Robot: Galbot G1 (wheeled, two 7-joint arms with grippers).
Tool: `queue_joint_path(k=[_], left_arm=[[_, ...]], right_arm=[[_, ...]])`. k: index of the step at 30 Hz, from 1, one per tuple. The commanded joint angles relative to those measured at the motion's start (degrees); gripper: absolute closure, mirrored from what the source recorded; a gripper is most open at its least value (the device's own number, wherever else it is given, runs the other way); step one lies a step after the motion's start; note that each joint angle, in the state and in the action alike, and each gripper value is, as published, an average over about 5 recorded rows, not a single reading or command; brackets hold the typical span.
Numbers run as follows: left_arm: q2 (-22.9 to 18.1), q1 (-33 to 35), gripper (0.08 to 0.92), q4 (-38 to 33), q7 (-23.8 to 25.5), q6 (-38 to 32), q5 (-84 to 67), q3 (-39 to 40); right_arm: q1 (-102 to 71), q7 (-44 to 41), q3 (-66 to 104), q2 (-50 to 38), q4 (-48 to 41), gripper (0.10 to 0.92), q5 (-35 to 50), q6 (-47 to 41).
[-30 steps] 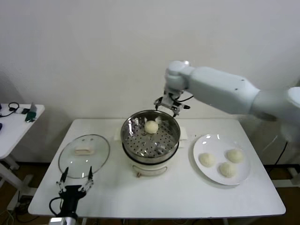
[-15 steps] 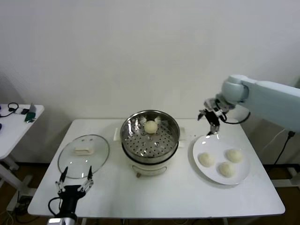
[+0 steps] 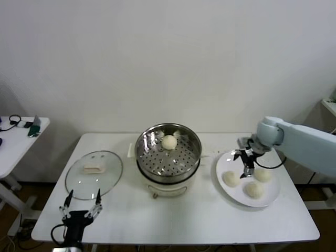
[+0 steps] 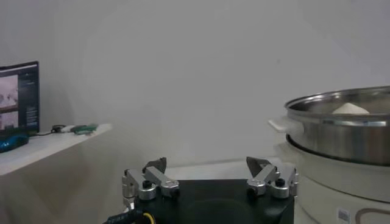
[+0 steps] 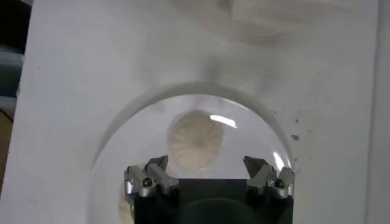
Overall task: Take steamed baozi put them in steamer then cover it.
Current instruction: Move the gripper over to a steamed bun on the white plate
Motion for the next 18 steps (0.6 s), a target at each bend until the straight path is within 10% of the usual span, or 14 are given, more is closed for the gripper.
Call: queue_joint_path(k=[1,18], left_arm=[[0.3,0.0,0.177,0.4,-0.2,0.2,-0.1,-0.6],[1.3,-1.9,0.177,1.3,-0.2,1.3,0.4,-1.8]], right_arm=[[-7.4,0.5,5.6,1.5,-4.1,0.203,-2.6,-1.4],[-7.8,-1.5,4.9,6.4,-9.2,0.203,-3.0,-0.3]])
